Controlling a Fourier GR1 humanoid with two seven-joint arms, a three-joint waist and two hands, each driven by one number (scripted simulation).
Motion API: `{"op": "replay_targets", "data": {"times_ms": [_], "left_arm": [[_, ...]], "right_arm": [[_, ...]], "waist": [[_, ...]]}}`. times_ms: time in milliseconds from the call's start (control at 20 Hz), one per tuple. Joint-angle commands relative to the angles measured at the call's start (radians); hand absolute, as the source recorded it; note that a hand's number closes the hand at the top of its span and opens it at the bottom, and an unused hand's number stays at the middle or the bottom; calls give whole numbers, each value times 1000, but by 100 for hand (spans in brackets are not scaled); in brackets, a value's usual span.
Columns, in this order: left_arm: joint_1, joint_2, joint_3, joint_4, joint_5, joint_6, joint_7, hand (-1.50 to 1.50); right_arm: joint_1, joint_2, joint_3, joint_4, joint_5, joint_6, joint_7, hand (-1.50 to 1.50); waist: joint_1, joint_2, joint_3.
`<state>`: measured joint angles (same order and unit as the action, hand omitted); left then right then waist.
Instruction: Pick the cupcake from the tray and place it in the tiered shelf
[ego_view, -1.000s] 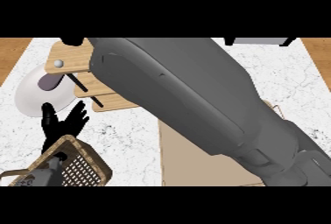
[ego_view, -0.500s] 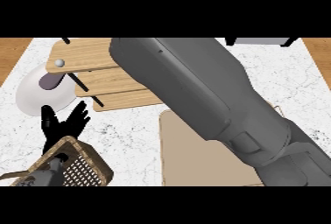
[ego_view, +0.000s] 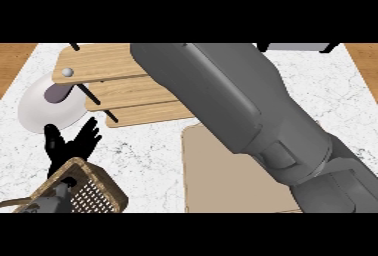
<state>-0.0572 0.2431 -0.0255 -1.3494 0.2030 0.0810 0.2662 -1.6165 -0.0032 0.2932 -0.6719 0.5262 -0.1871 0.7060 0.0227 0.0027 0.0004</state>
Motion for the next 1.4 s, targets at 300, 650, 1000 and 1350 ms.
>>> {"op": "replay_targets", "data": {"times_ms": [300,650,1000,1350], "left_arm": [[-26,4,3,8,15,-25,23,0],[-50,13,15,30,9,-14,40,0],[10,-36,-6,50,-12,-1,-50,0],[9,2,17,14,8,-8,18,0]], "right_arm": [[-35,3,-94,16,-47,-208,71,-150],[53,3,-148,-123,-170,-313,26,-150],[35,-14,-271,-138,-152,-464,9,-150],[91,-150,-283,-211,-52,-517,127,-150]], "waist": [[11,5,-2],[-6,-1,-1],[-17,-2,-1],[-37,-9,0]]}}
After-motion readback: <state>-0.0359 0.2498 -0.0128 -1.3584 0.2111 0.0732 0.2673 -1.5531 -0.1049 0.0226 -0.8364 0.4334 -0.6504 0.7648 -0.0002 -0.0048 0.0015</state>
